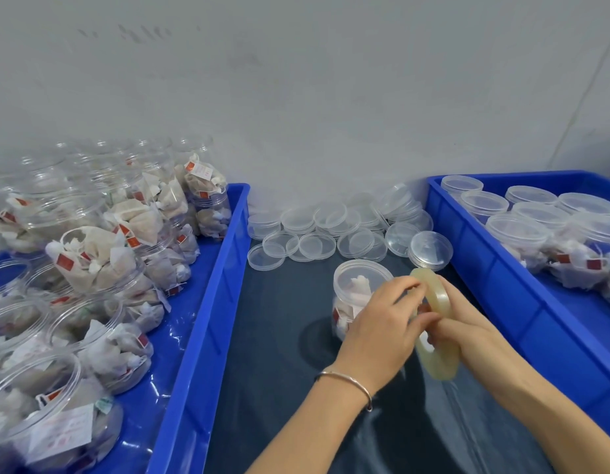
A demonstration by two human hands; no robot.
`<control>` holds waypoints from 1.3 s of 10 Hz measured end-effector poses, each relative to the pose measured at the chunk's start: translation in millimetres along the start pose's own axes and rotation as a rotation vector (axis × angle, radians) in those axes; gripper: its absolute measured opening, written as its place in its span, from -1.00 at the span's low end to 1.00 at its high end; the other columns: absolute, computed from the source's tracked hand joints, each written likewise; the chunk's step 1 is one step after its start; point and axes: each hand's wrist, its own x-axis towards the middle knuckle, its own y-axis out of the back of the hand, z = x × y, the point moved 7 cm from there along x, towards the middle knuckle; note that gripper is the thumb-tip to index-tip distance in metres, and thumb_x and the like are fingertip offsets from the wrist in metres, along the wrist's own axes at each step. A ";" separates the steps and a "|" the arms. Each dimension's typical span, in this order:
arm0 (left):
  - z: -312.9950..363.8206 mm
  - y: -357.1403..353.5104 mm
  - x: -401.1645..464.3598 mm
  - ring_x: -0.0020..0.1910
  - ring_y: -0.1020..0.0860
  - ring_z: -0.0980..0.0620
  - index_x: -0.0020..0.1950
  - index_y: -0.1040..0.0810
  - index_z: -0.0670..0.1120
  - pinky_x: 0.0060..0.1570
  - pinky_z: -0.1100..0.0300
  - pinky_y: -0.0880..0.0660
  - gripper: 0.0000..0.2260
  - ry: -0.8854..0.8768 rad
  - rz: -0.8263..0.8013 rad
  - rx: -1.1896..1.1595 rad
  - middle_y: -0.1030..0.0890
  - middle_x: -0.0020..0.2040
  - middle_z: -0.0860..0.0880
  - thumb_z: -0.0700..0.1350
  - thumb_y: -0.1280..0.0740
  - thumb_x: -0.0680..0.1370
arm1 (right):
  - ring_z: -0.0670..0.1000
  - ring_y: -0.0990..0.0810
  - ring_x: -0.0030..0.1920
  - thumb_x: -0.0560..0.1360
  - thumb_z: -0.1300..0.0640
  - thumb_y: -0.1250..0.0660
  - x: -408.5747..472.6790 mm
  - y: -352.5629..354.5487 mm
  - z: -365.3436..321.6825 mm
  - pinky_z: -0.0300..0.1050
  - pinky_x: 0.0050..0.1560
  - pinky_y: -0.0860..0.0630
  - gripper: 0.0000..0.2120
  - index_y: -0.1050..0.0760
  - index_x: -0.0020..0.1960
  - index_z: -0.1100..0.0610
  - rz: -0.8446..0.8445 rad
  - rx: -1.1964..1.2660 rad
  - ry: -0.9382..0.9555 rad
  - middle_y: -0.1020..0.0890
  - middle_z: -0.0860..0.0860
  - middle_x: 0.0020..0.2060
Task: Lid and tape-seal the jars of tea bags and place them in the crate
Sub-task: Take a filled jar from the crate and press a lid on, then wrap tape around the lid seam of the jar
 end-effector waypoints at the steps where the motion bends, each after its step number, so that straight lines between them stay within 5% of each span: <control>1: 1.0 8.9 -6.1 0.14 -0.52 -0.07 0.22 -0.55 -0.28 0.22 0.20 -0.40 -0.73 -0.018 0.134 -0.011 -0.55 0.16 -0.16 -0.18 -0.33 0.56 | -0.28 -0.30 0.36 0.47 0.51 -0.04 -2.1 -4.8 0.2 -0.51 0.13 -0.36 -0.23 -0.08 0.52 -0.11 -0.027 -0.018 0.030 -0.29 -0.29 0.40; 2: -0.3 13.9 -8.1 0.12 -0.53 -0.04 0.27 -0.52 -0.26 0.20 0.24 -0.42 -0.68 0.011 0.208 -0.077 -0.57 0.14 -0.16 -0.21 -0.34 0.54 | -0.56 -0.17 0.24 0.49 0.54 -0.01 4.2 -12.3 -1.1 -0.70 0.08 -0.20 -0.22 0.07 0.51 -0.09 -0.053 -0.043 0.039 -0.10 -0.41 0.36; 4: 1.4 16.3 -13.5 -0.10 -0.56 -0.03 0.10 -0.63 -0.26 -0.02 0.23 -0.50 -0.80 -0.109 0.323 0.031 -0.61 -0.04 -0.14 -0.23 -0.37 0.51 | -0.33 -0.04 0.45 0.48 0.57 0.03 8.4 -18.0 5.4 -0.30 0.46 -0.06 -0.21 0.13 0.54 -0.03 -0.072 -0.074 0.070 -0.01 -0.26 0.49; 5: -1.0 17.8 -15.5 -0.15 -0.54 0.03 0.01 -0.66 -0.26 -0.06 0.28 -0.49 -0.85 -0.112 0.362 0.009 -0.62 -0.11 -0.12 -0.25 -0.41 0.47 | -0.38 -0.03 0.42 0.47 0.58 0.03 8.2 -20.7 4.9 -0.50 0.35 -0.09 -0.22 0.13 0.54 0.03 -0.065 -0.124 0.098 0.00 -0.23 0.50; 6: -16.1 23.2 -11.9 -0.17 -0.56 0.13 -0.14 -0.69 -0.24 -0.04 0.42 -0.45 -0.92 0.063 0.398 -0.243 -0.67 -0.18 -0.11 -0.28 -0.47 0.39 | -0.09 -0.18 0.39 0.35 0.65 0.00 8.0 -21.9 -0.5 -0.29 0.18 -0.33 -0.36 -0.07 0.43 0.43 -0.009 -0.253 0.206 -0.16 0.24 0.47; 7: -24.8 26.1 -9.0 -0.19 -0.58 0.13 -0.20 -0.70 -0.21 -0.05 0.39 -0.48 -0.96 0.161 0.392 -0.364 -0.68 -0.22 -0.08 -0.29 -0.49 0.37 | 0.12 -0.25 0.38 0.33 0.64 -0.04 6.5 -23.7 -4.3 -0.13 0.21 -0.33 -0.36 -0.09 0.41 0.45 0.025 -0.361 0.265 -0.22 0.29 0.42; 8: -21.8 23.4 -3.4 -0.21 -0.53 0.04 -0.19 -0.65 -0.20 -0.14 0.22 -0.48 -0.97 0.161 0.281 -0.294 -0.61 -0.20 -0.08 -0.26 -0.43 0.45 | 0.07 -0.25 0.44 0.43 0.56 -0.10 3.8 -25.6 -3.5 -0.12 0.41 -0.24 -0.27 -0.04 0.52 0.16 0.008 -0.419 0.288 -0.18 0.11 0.50; 10: -12.4 10.2 -1.4 -0.20 -0.41 0.20 -0.08 -0.53 -0.22 -0.18 0.35 -0.36 -0.93 0.114 0.064 -0.201 -0.49 -0.12 -0.04 -0.23 -0.30 0.56 | 0.28 -0.34 0.34 0.45 0.58 -0.14 3.8 -19.5 -6.1 0.08 0.32 -0.32 -0.39 -0.14 0.46 0.34 0.032 -0.371 0.254 -0.34 0.34 0.36; 11: -12.5 12.1 -2.6 -0.14 -0.53 0.14 -0.01 -0.54 -0.20 -0.05 0.29 -0.49 -0.92 0.128 0.061 -0.322 -0.57 -0.10 -0.07 -0.24 -0.37 0.52 | 0.24 -0.23 0.43 0.45 0.56 -0.16 3.9 -14.8 -5.3 0.05 0.41 -0.22 -0.36 -0.08 0.49 0.34 0.031 -0.401 0.274 -0.25 0.30 0.43; 13: -16.5 21.3 -6.6 -0.21 -0.62 0.13 -0.06 -0.66 -0.20 -0.08 0.34 -0.54 -0.90 0.132 0.197 -0.410 -0.67 -0.18 -0.05 -0.29 -0.43 0.44 | 0.14 -0.23 0.46 0.46 0.56 -0.14 8.3 -18.5 -3.9 -0.21 0.35 -0.18 -0.33 -0.03 0.50 0.27 0.033 -0.398 0.240 -0.23 0.22 0.46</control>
